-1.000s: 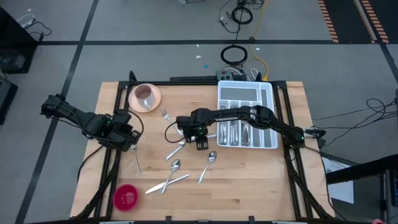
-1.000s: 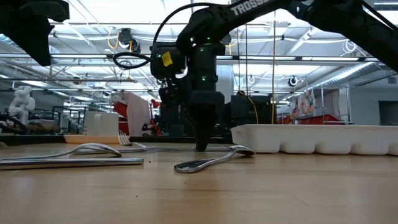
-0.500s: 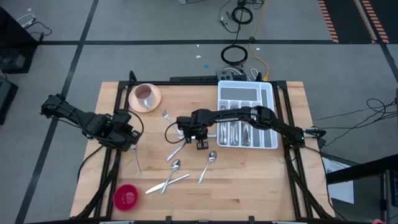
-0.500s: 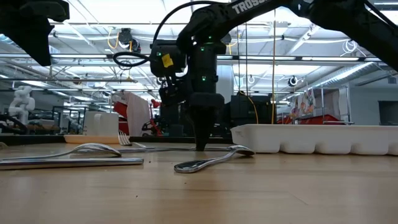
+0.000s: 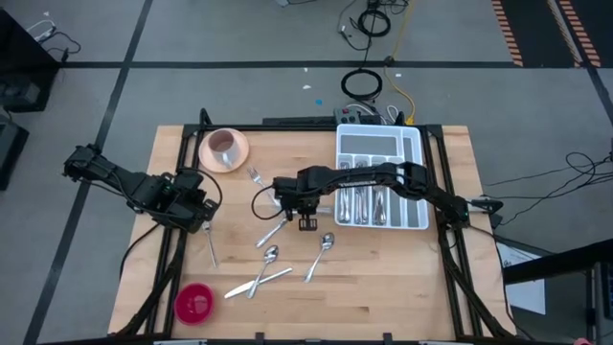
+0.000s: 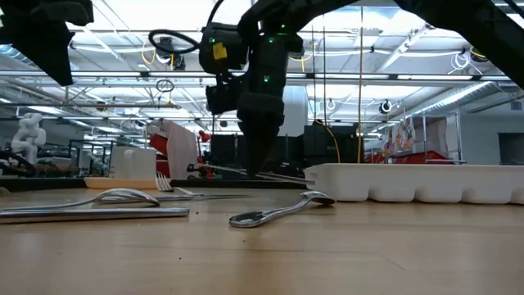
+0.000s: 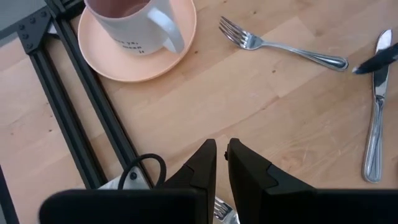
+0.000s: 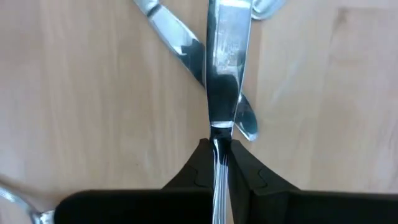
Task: Sort silverware
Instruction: Put the top silver knife into the white silverware tray
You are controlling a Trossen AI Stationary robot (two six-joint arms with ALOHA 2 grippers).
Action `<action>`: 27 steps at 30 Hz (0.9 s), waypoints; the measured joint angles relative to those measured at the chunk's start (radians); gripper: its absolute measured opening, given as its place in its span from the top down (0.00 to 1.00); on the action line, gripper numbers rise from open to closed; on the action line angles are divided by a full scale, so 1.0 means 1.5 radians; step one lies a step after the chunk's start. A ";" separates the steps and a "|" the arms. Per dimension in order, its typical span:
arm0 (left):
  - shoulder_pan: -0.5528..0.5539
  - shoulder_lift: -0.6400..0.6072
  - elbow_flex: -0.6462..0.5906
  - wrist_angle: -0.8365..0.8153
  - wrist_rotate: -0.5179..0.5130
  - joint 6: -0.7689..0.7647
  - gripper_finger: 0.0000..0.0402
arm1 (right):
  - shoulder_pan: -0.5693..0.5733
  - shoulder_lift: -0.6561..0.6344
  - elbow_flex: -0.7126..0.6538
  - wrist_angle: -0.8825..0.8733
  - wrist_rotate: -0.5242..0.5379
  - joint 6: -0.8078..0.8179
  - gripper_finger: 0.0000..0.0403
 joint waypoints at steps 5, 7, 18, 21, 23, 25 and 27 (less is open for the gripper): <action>0.000 0.000 0.000 0.000 0.000 0.004 0.88 | 0.000 -0.004 -0.001 -0.011 0.003 0.034 1.00; 0.000 0.000 0.000 0.000 0.000 0.004 0.88 | -0.005 -0.009 -0.001 -0.016 0.003 0.055 1.00; 0.000 0.000 0.000 0.000 0.000 0.004 0.88 | -0.067 -0.093 0.001 -0.061 0.016 0.267 1.00; 0.000 0.000 0.000 0.000 0.000 0.004 0.88 | -0.081 -0.122 0.001 -0.082 0.054 0.312 1.00; 0.000 0.000 0.000 0.000 -0.001 0.004 0.88 | -0.091 -0.137 0.002 -0.097 0.081 0.340 1.00; 0.000 0.000 0.000 0.000 -0.005 0.004 0.88 | -0.102 -0.145 0.002 -0.118 0.104 0.372 1.00; 0.000 0.000 0.000 0.000 -0.008 0.004 0.88 | -0.111 -0.151 0.002 -0.147 0.113 0.400 1.00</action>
